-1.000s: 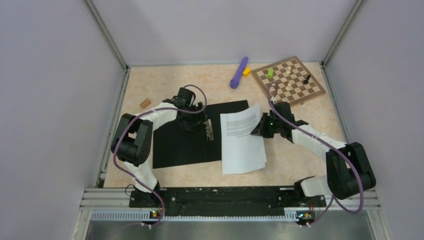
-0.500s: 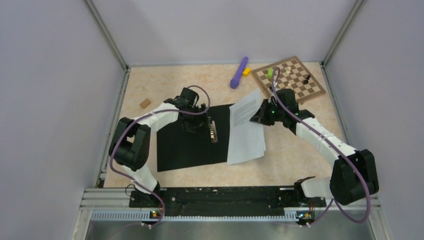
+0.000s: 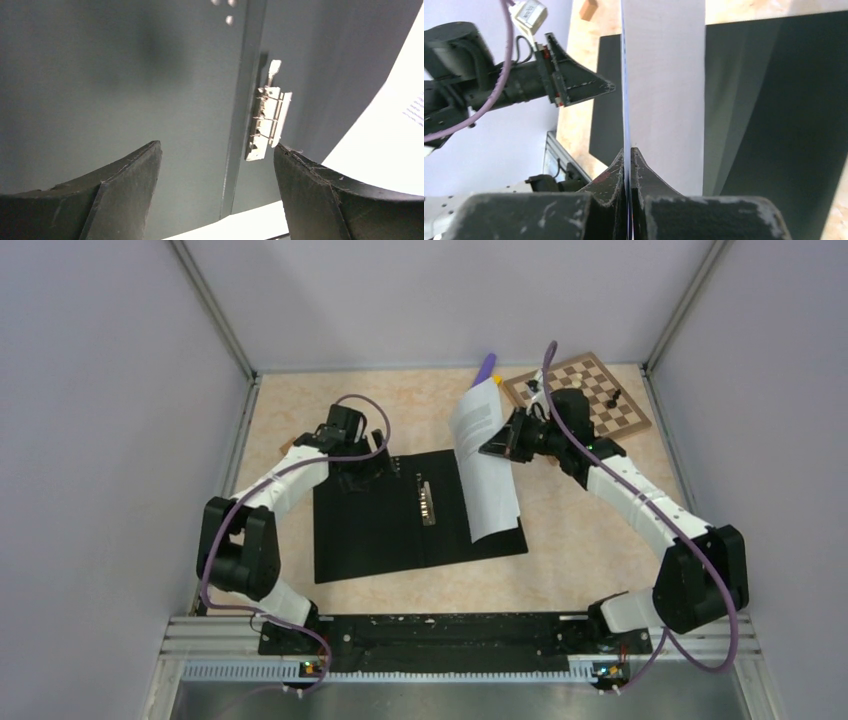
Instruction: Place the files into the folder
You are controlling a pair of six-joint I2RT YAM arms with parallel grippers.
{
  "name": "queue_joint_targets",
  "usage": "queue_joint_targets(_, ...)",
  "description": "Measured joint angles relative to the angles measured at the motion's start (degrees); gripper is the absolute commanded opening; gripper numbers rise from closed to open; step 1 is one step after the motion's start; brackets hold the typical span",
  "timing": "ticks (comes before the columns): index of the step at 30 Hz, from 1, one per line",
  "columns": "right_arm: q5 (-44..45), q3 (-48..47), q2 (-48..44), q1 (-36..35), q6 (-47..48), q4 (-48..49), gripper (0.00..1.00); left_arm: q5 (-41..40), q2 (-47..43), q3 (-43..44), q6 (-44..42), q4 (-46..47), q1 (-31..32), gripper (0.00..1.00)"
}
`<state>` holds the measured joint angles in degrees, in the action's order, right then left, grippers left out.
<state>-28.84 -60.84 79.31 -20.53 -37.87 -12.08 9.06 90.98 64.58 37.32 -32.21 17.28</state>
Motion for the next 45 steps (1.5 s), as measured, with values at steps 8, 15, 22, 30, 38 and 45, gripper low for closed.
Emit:
queue_joint_targets(8, -5.92, 6.84, -0.7, 0.57, -4.92, 9.68, 0.0, -1.14, -0.2, -2.73, -1.66, -0.98, -5.14, 0.87)
queue_joint_targets(15, -10.16, 19.56, 5.2, 8.07, -7.61, 19.1, 0.0, -0.98, 2.1, -3.43, -3.08, -0.81, -5.33, 0.87)
queue_joint_targets(22, -8.87, 19.65, 16.83, 9.4, -2.51, 18.91, 0.0, -1.44, 6.99, -4.17, -3.96, 0.07, -5.51, 0.87)
queue_joint_targets(30, -8.13, 18.95, 18.25, 9.4, 1.49, 18.1, 0.0, -0.74, 6.93, -4.44, -3.8, 0.72, -5.73, 0.87)
queue_joint_targets(38, -8.63, 17.44, 22.14, 9.4, 0.13, 20.2, 0.0, -0.59, 6.95, -4.44, -3.82, 0.74, -5.77, 0.86)
queue_joint_targets(45, -8.72, 14.51, 22.56, 9.4, -0.76, 20.63, 0.0, -0.37, 6.95, -4.44, -3.82, 0.74, -5.86, 0.86)
